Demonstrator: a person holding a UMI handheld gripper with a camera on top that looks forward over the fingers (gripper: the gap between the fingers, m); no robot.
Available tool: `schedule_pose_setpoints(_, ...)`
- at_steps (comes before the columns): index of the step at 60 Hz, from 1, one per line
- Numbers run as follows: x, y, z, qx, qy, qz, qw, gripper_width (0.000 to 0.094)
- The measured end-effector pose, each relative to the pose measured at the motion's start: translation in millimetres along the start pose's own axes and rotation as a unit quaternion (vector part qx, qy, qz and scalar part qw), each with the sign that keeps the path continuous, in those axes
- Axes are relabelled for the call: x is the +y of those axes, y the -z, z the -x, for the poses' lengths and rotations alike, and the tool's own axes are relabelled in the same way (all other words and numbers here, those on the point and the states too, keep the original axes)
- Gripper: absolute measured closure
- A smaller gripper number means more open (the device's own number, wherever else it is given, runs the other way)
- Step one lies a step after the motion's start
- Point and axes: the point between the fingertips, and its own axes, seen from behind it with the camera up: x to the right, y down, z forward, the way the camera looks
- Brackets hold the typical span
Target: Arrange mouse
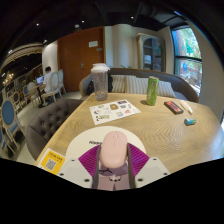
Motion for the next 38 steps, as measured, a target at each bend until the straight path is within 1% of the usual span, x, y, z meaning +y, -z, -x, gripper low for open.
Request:
schedule_pose_setpoints(8,32.4,-18.5,12.4,-0.004,0.004,0.047,0.999,0.0512)
schedule_pose_setpoints(9,26.7,-22.0,11.8,-0.004,0.006,0.035,0.999,0.051)
schedule_pose_setpoints(12,29.1,-20.7,11.1,-0.006,0.013,0.04,0.999,0.0459)
schedule_pose_setpoints(16,29.8,-16.9,13.2,-0.022,0.008,0.047,0.999,0.0389)
schedule_pose_setpoints(17,28.8,-15.3,13.8,-0.027,0.003,0.046,0.999,0.0349)
schedule_pose_setpoints(18,27.8,-13.2,14.2,-0.032,-0.001,0.045,0.998,0.0244)
schedule_pose_setpoints(19,24.9,-10.3,13.4,-0.036,-0.006,0.042,0.998,0.0203)
schedule_pose_setpoints(20,22.6,-6.3,12.5,-0.04,-0.008,0.036,0.998,0.0124)
schedule_pose_setpoints(21,19.9,-2.7,11.1,-0.043,-0.009,0.03,0.999,0.0073)
schedule_pose_setpoints(24,9.5,11.7,8.2,-0.055,-0.009,0.004,0.998,0.0098)
schedule_pose_setpoints(27,1.7,26.2,1.4,-0.062,-0.008,-0.014,0.998,0.0096)
schedule_pose_setpoints(28,-0.2,35.6,-1.9,-0.064,-0.008,-0.02,0.998,0.0048)
schedule_pose_setpoints(29,-1.5,41.9,-4.6,-0.066,-0.01,-0.025,0.997,0.0092)
schedule_pose_setpoints(36,1.5,84.0,-19.5,-0.096,-0.039,-0.049,0.993,0.0092)
schedule_pose_setpoints(37,3.1,92.3,-22.4,-0.102,-0.043,-0.05,0.993,0.0049)
schedule_pose_setpoints(38,4.4,98.5,-24.5,-0.107,-0.046,-0.053,0.992,0.0092)
